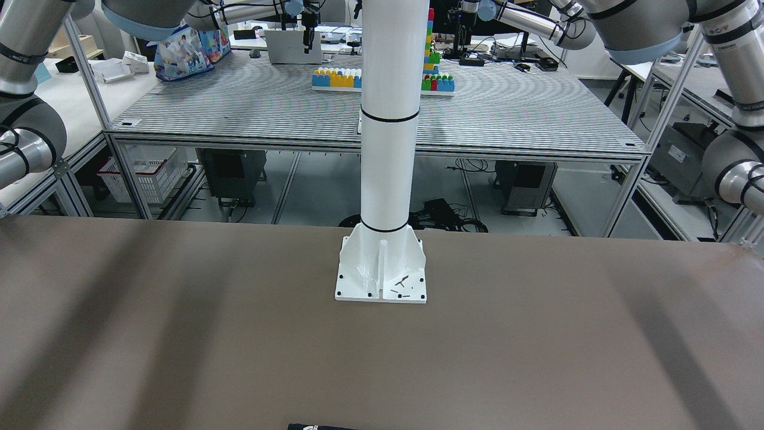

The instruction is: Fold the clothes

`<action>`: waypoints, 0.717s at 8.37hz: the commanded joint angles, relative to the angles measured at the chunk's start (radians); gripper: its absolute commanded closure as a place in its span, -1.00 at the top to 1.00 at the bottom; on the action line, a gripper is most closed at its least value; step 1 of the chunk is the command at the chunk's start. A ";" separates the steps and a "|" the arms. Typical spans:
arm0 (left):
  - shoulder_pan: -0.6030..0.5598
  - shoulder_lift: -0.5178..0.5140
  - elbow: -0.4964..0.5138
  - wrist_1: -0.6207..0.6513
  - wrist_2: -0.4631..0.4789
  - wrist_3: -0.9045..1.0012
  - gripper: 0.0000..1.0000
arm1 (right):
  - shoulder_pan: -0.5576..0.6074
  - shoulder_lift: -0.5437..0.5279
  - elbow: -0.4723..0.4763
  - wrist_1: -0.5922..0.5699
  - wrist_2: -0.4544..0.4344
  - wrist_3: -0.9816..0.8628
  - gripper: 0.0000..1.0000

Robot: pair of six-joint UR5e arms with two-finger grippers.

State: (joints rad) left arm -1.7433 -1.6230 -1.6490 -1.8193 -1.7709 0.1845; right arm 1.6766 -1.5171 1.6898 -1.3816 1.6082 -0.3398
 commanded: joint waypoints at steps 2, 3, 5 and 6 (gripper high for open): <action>0.004 0.005 -0.082 -0.012 -0.013 -0.099 1.00 | 0.017 -0.043 0.019 0.041 0.001 0.018 0.88; 0.007 0.003 -0.089 -0.015 -0.012 -0.099 1.00 | 0.017 -0.082 0.069 0.041 0.004 0.019 0.88; 0.041 0.009 -0.087 -0.021 -0.013 -0.097 1.00 | 0.015 -0.092 0.088 0.039 0.010 0.018 0.88; 0.039 0.017 -0.075 -0.040 -0.012 -0.099 1.00 | 0.015 -0.092 0.087 0.039 0.010 0.019 0.88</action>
